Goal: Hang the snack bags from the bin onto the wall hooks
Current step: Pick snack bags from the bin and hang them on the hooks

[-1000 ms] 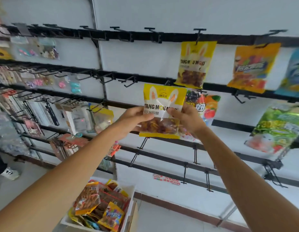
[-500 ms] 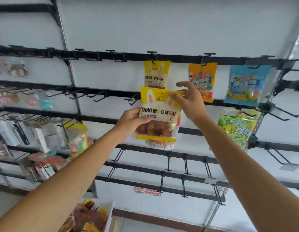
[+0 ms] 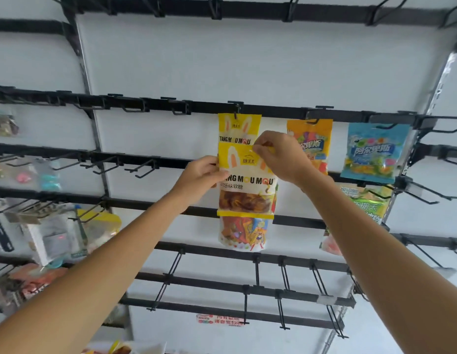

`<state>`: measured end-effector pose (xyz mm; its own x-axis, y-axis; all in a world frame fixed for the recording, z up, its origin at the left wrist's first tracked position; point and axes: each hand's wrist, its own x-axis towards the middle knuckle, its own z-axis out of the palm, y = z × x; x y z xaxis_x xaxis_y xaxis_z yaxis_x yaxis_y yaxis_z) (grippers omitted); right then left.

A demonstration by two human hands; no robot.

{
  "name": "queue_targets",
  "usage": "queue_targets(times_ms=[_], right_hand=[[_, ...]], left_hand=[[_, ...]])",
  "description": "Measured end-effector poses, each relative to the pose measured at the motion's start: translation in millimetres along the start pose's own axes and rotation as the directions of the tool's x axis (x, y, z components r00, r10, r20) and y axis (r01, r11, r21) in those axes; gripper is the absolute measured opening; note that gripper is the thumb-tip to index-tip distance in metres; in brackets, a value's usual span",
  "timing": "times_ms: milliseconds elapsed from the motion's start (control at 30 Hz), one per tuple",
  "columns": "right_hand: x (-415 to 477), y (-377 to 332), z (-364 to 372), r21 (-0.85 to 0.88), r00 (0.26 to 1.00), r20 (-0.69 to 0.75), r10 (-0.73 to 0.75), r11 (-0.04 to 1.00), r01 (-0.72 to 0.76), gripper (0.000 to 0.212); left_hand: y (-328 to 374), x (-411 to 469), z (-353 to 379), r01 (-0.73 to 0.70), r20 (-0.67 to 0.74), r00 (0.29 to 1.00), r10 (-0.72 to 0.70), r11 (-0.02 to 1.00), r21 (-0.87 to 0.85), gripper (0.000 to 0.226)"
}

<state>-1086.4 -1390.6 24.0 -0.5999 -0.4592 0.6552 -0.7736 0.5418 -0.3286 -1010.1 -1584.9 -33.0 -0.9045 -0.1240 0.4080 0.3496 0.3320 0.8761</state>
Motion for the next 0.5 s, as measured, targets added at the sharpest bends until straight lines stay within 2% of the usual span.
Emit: queue_targets(times_ms=[100, 233, 333, 500], right_hand=[[15, -4, 7, -0.042, 1.000, -0.014, -0.017, 0.999, 0.016, 0.020], [33, -8, 10, -0.086, 0.999, -0.041, -0.021, 0.996, 0.017, 0.019], [44, -12, 9, -0.086, 0.997, -0.079, -0.011, 0.996, 0.004, 0.019], [64, -16, 12, -0.064, 0.990, -0.132, 0.051, 0.996, -0.060, 0.014]], left_hand=[[3, 21, -18, -0.070, -0.017, 0.997, 0.070, 0.997, 0.044, 0.023], [10, 45, -34, -0.198, -0.033, 0.978, 0.208, 0.960, 0.196, 0.039], [19, 64, -39, -0.284, -0.029, 0.954, 0.300, 0.929, 0.238, 0.037], [29, 99, -39, -0.278, -0.010, 0.959, 0.285, 0.944, 0.179, 0.028]])
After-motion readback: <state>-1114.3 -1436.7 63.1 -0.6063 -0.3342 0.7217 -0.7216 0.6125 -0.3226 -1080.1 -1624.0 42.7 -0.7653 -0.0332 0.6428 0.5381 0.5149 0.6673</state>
